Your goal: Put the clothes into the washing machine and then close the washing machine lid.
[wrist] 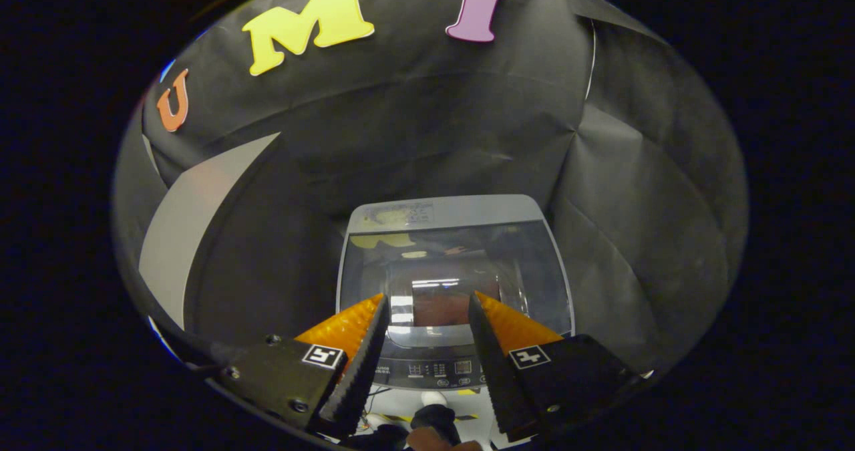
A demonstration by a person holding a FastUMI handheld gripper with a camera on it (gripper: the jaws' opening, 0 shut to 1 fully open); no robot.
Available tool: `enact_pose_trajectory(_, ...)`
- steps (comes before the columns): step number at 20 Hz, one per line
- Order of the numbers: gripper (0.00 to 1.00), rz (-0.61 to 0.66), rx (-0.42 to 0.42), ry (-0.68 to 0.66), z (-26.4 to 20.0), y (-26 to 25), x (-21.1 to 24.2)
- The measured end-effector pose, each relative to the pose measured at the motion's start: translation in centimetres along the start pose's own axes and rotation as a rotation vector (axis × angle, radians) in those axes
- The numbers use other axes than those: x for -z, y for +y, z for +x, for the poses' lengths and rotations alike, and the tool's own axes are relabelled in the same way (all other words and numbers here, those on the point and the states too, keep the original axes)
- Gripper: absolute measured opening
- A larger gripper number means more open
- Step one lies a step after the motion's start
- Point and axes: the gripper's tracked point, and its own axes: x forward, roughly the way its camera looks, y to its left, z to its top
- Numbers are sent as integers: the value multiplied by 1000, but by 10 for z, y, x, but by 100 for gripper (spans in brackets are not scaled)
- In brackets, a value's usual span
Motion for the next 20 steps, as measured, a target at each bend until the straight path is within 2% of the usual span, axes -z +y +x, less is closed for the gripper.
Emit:
enact_pose_trajectory(3,77,-44,13,-38,-26,13,-5)
enact_pose_trajectory(8,77,-138,36,-221,-94,42,-33)
enact_pose_trajectory(14,77,-102,-21,-454,-193,82,-51)
enact_pose_trajectory(20,77,-71,-12,-649,-295,102,-38)
